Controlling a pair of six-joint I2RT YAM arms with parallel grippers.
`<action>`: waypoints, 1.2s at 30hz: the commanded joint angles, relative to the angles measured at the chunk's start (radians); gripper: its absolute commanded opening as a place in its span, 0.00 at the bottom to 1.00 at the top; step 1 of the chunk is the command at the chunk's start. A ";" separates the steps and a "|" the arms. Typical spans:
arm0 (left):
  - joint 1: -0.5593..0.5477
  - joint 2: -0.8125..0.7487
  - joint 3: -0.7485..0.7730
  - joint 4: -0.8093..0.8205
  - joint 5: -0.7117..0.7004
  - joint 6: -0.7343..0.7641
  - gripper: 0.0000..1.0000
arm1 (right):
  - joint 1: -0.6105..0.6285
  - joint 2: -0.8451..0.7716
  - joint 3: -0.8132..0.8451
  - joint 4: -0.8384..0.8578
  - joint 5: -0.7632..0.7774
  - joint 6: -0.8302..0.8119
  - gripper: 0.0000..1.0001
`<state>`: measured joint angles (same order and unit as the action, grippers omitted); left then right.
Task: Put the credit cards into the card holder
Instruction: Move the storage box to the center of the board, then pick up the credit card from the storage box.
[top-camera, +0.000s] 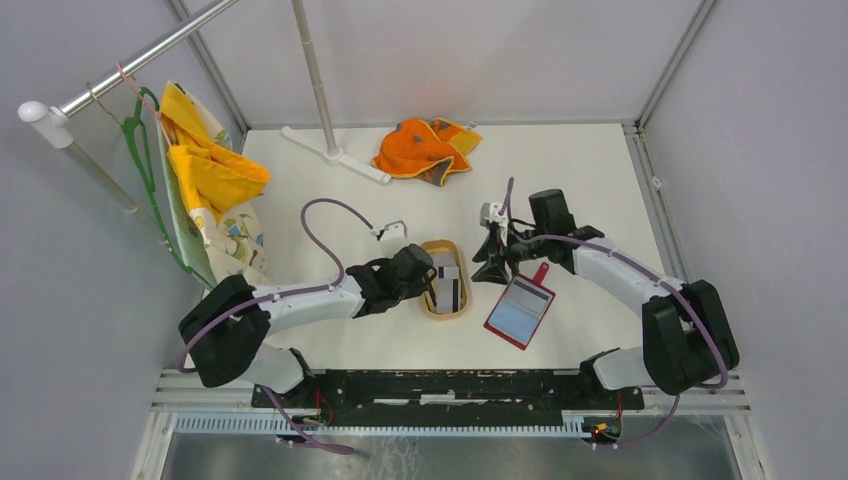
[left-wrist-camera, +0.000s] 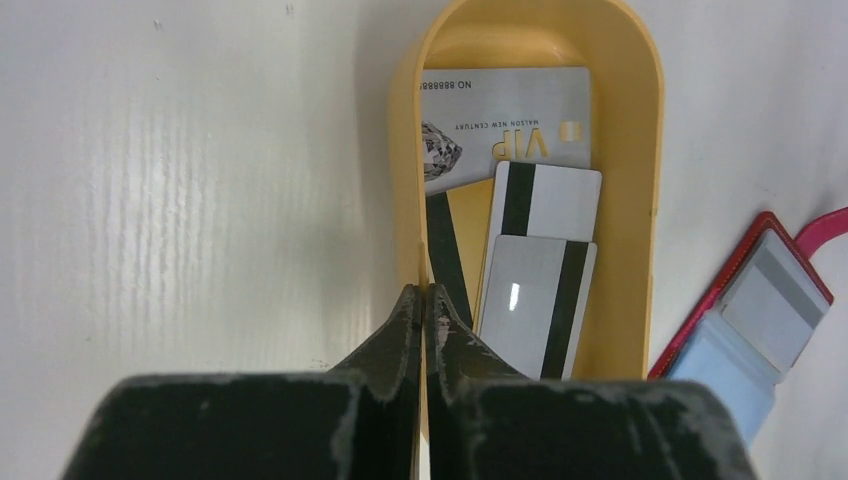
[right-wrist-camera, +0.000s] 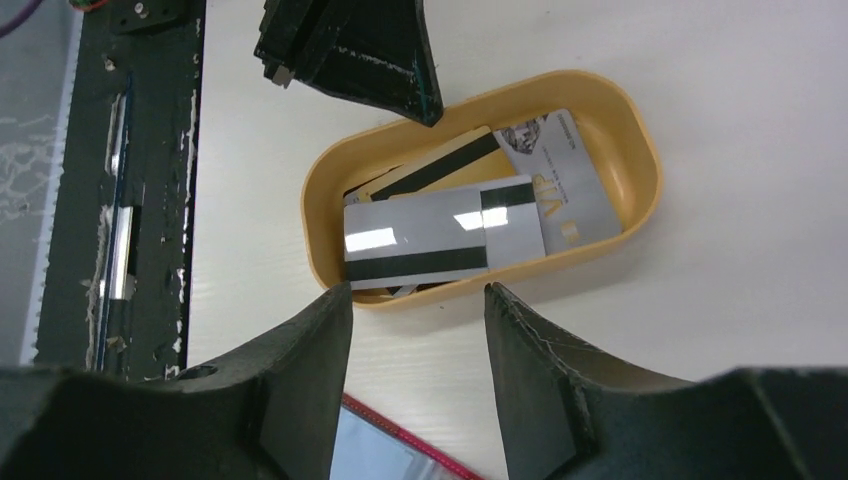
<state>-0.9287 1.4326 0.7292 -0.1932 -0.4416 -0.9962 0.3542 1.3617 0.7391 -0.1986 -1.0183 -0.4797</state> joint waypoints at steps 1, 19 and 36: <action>-0.023 -0.021 0.015 0.042 -0.072 -0.118 0.05 | 0.077 0.065 0.178 -0.187 0.054 -0.157 0.59; -0.042 -0.457 -0.346 0.310 0.167 0.138 0.58 | 0.274 0.479 0.718 -0.759 0.318 -0.628 0.98; -0.042 -0.433 -0.548 0.603 0.285 0.093 0.35 | 0.357 0.623 0.758 -0.639 0.524 -0.381 0.98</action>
<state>-0.9665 0.9466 0.1669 0.3088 -0.1883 -0.8997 0.6895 1.9705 1.4479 -0.8776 -0.5701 -0.9375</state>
